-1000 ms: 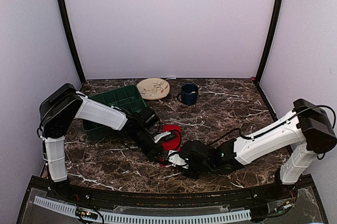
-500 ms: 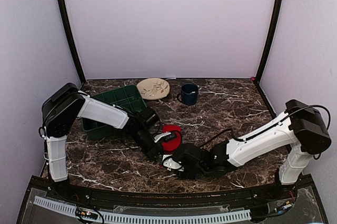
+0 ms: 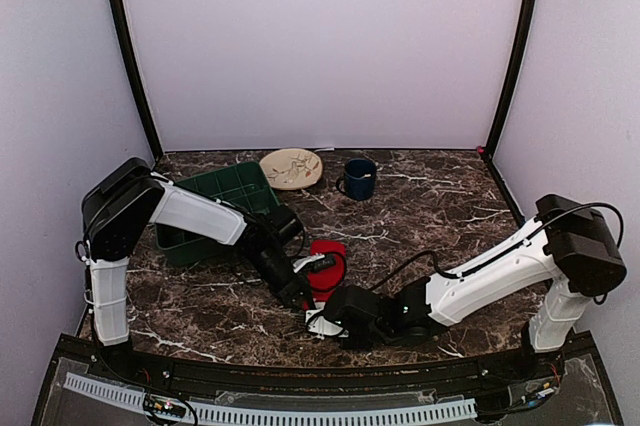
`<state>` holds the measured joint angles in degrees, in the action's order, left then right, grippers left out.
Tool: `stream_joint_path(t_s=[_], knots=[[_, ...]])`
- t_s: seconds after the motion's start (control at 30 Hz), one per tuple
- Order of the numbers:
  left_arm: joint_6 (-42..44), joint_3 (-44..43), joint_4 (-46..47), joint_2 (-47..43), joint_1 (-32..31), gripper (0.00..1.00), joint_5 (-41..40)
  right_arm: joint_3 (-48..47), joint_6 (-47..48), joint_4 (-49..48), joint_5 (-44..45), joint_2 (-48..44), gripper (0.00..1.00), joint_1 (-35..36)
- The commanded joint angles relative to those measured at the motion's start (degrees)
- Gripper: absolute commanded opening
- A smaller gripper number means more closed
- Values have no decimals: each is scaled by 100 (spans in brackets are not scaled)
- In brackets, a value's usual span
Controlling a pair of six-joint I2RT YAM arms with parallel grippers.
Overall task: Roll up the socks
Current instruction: Roll the sock at the center of the board.
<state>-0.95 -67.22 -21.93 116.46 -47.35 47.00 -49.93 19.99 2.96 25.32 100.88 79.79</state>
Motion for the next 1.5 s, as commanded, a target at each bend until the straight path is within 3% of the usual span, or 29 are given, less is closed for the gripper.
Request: stream_joint_path(t_s=[0.0, 0.53, 0.93, 1.4, 1.47], knots=[[152, 113, -569, 290, 33, 0, -499, 72, 261, -280, 455, 59, 36, 170], [266, 69, -637, 346, 68, 0, -176, 15, 515, -71, 97, 211, 34, 225], [316, 36, -659, 352, 86, 0, -25, -195, 604, 67, -164, 494, 20, 128], [171, 19, -608, 229, 206, 0, -269, -507, 20, 850, -1076, 591, 4, -440], [42, 84, -505, 105, 297, 9, -398, -562, -83, 966, -1280, 578, 3, -553]])
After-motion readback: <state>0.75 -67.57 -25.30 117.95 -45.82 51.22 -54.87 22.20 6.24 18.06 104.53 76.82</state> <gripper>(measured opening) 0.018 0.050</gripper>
